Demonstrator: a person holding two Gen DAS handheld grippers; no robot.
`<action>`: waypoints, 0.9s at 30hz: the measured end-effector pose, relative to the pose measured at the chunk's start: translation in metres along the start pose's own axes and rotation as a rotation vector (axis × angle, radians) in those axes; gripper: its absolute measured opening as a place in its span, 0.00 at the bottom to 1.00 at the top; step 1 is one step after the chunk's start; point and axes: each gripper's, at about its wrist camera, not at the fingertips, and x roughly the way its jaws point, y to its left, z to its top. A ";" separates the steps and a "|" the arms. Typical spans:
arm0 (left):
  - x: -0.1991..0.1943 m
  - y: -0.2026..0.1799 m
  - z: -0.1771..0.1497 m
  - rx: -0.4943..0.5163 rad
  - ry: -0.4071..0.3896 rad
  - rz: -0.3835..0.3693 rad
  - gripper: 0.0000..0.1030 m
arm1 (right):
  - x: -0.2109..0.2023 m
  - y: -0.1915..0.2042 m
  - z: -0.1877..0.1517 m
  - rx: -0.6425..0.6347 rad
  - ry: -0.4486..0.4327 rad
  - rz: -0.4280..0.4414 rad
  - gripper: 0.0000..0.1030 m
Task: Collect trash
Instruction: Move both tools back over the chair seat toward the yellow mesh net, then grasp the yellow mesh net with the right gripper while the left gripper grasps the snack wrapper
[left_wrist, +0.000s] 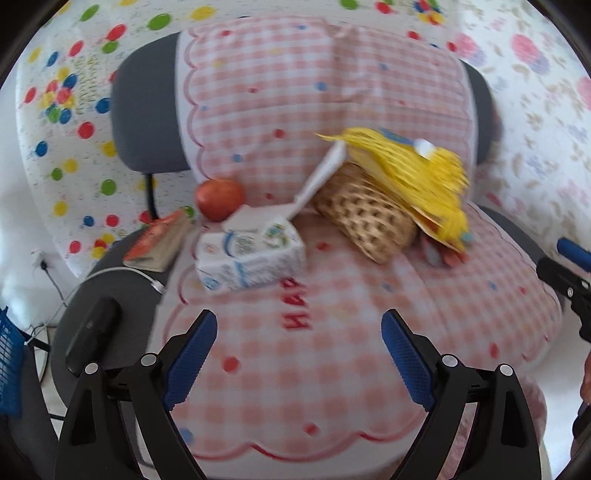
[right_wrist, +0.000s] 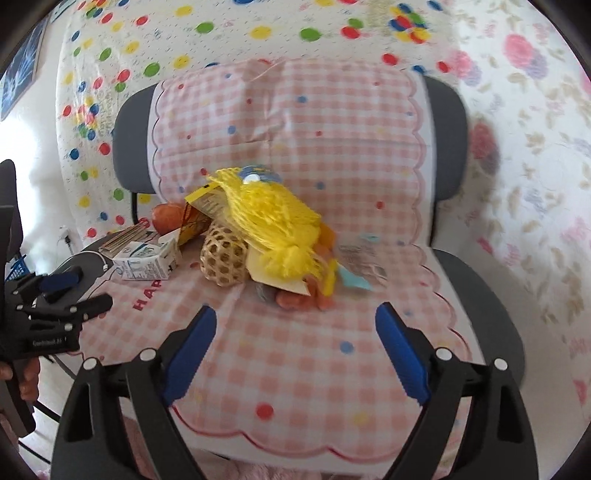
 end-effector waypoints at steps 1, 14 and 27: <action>0.002 0.004 0.003 -0.011 -0.003 0.000 0.87 | 0.007 0.002 0.005 -0.008 -0.001 0.012 0.81; 0.035 0.031 0.040 -0.039 -0.012 0.013 0.87 | 0.092 0.025 0.065 -0.154 -0.009 0.023 0.75; 0.047 0.043 0.033 -0.060 0.020 0.017 0.87 | 0.131 0.038 0.084 -0.209 -0.018 -0.032 0.39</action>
